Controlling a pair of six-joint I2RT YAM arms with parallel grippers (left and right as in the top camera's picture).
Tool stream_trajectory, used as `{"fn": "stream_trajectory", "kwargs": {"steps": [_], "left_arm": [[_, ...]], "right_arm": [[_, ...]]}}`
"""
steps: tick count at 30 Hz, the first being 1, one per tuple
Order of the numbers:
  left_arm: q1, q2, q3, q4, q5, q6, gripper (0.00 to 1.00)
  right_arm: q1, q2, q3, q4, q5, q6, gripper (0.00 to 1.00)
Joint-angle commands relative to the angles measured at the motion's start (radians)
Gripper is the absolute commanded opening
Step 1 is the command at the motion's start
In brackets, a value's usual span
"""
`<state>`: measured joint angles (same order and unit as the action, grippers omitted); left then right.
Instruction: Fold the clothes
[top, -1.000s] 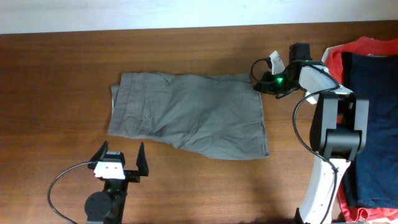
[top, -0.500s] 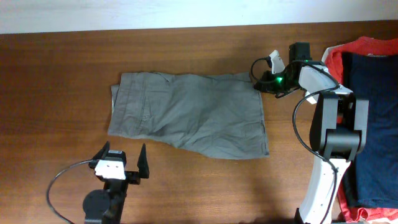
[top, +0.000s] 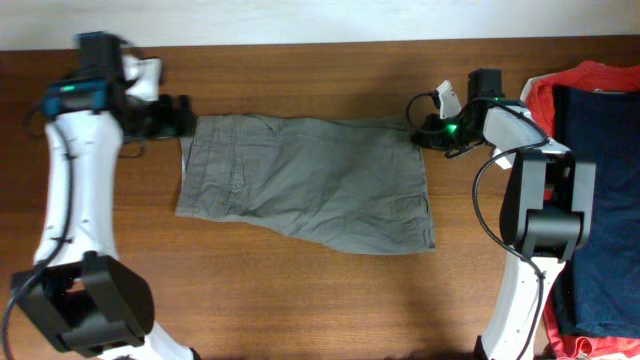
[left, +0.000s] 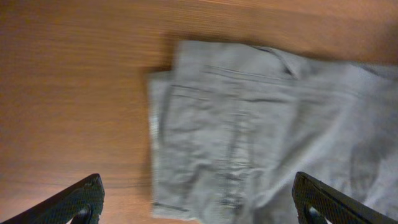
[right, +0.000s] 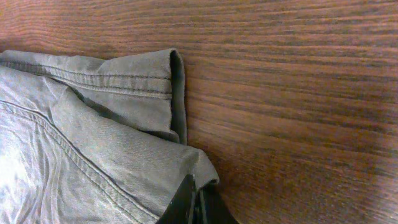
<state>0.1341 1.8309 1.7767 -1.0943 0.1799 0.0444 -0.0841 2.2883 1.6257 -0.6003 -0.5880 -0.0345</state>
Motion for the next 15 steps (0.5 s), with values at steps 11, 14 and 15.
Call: {"fn": "stream_trajectory", "kwargs": {"steps": [11, 14, 15], "left_arm": [[0.016, 0.47, -0.078, 0.596, 0.265, 0.204, 0.84], [0.014, 0.491, -0.078, 0.668, 0.266, 0.193, 0.84], [0.008, 0.506, -0.078, 0.662, 0.269, 0.193, 0.82]], "right_arm": [[0.005, 0.024, -0.014, -0.017, 0.088, -0.01, 0.04], [0.005, 0.024, -0.014, -0.02, 0.088, -0.01, 0.05], [0.005, 0.024, -0.014, -0.02, 0.088, -0.01, 0.05]]}}
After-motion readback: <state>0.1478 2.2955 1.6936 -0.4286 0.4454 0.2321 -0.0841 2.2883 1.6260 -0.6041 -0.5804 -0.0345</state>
